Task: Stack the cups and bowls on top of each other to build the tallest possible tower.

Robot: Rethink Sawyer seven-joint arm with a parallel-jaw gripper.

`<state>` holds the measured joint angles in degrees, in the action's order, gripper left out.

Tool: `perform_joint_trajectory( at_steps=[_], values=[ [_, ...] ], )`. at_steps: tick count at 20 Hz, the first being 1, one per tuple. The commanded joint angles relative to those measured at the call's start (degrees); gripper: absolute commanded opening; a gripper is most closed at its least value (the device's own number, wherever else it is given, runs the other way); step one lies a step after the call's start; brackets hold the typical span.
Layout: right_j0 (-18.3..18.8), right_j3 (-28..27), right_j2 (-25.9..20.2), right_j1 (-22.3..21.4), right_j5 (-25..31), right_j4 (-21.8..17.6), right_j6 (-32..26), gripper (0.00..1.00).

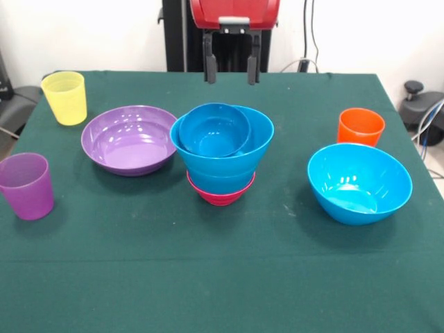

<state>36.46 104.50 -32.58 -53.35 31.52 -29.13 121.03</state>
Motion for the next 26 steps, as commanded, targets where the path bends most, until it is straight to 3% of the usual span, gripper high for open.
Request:
perform_joint_trajectory(
  at_steps=[1, 9, 14, 26],
  values=[
    [3.0, 11.1, -1.0, -6.2, 2.3, -0.6, -8.3, 1.0],
    [10.2, 14.5, -5.2, -7.9, 3.1, -1.0, -13.7, 1.0],
    [13.0, 13.9, -5.9, -6.5, 2.7, -4.5, -14.8, 1.0],
    [13.3, 11.8, -4.2, -0.9, -0.6, -13.0, -11.0, 1.0]
  ],
)
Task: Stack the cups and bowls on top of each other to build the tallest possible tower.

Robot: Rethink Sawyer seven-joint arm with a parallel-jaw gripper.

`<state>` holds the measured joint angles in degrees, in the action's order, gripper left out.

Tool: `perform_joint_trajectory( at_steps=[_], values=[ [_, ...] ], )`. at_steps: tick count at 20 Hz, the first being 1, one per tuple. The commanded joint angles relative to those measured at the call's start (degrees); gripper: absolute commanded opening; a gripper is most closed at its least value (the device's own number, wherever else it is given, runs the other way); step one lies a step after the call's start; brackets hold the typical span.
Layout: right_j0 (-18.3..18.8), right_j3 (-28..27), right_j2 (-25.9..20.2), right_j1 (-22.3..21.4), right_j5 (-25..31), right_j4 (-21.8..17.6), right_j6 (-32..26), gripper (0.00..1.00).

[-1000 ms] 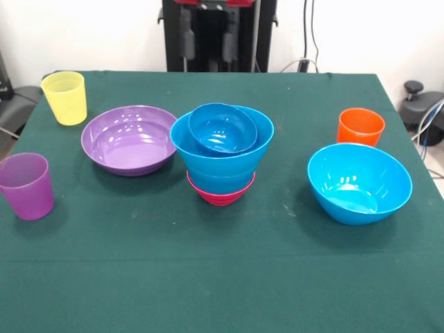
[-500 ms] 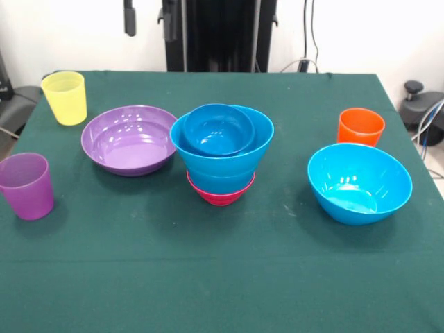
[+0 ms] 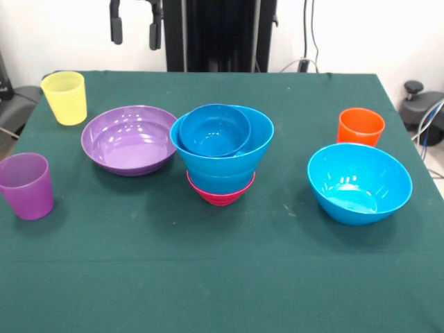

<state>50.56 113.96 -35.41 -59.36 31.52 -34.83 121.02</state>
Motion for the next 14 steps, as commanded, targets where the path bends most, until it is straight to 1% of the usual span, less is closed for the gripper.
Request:
perform_joint_trajectory(
  at_steps=[1, 8, 10, 14],
  values=[
    [-0.6, 2.1, -1.4, 5.5, -0.5, -7.6, -10.9, 1.0],
    [1.3, 1.0, -1.8, 7.1, 0.2, -9.4, -12.0, 1.0],
    [1.3, 0.3, -1.5, 7.9, 0.3, -10.4, -11.8, 1.0],
    [0.7, -1.4, 0.0, 10.5, -0.1, -13.8, -10.4, 1.0]
  ],
)
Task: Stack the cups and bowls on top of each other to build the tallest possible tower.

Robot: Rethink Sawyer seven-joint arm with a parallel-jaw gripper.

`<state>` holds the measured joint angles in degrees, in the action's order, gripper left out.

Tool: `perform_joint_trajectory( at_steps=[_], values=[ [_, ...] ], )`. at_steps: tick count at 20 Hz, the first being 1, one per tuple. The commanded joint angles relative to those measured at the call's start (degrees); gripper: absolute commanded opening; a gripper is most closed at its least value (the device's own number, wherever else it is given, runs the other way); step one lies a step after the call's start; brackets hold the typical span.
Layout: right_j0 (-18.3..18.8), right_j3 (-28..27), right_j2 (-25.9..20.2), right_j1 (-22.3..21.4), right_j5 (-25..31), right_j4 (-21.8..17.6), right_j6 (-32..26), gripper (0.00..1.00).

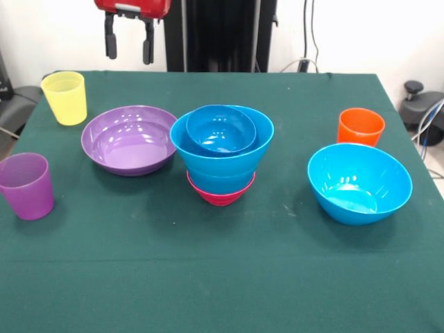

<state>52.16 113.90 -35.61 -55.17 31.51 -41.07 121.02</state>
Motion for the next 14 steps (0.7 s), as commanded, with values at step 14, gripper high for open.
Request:
perform_joint_trajectory(
  at_steps=[14],
  values=[
    [0.7, -4.4, 1.9, 13.0, -1.0, -14.7, -9.3, 1.0]
  ],
)
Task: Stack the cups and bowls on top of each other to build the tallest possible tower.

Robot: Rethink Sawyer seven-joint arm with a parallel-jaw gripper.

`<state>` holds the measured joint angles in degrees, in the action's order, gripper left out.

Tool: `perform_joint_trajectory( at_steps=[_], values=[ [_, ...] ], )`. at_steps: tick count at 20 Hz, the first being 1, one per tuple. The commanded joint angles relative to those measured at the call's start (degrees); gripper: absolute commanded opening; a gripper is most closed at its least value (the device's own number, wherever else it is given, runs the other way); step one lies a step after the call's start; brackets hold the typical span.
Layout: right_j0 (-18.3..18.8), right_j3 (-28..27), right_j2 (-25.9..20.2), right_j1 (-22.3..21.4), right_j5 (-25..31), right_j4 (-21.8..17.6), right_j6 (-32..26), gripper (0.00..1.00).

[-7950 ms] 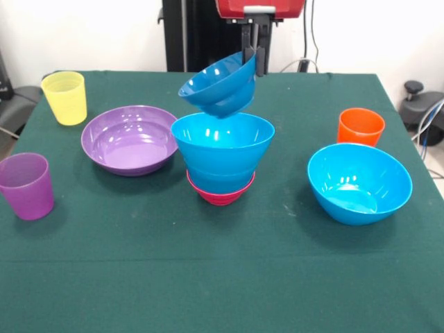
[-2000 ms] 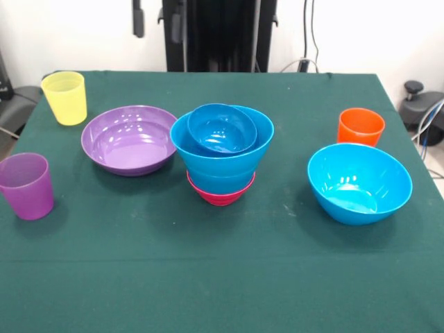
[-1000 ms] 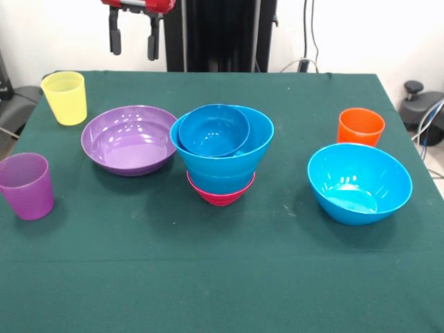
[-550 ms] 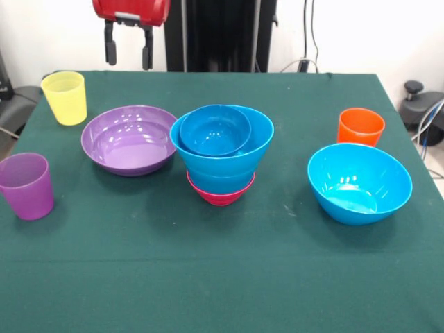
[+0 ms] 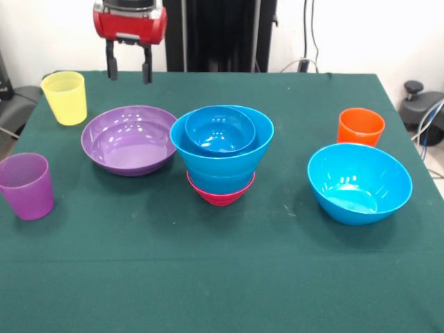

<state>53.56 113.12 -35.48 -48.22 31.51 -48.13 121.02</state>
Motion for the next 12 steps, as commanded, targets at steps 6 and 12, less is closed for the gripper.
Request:
perform_joint_trajectory(
  at_steps=[6, 12],
  values=[
    [1.9, -3.1, 1.2, 7.5, -1.6, -8.8, -10.6, 1.0],
    [3.3, -4.1, -0.1, 8.7, -0.5, -9.0, -12.0, 1.0]
  ],
)
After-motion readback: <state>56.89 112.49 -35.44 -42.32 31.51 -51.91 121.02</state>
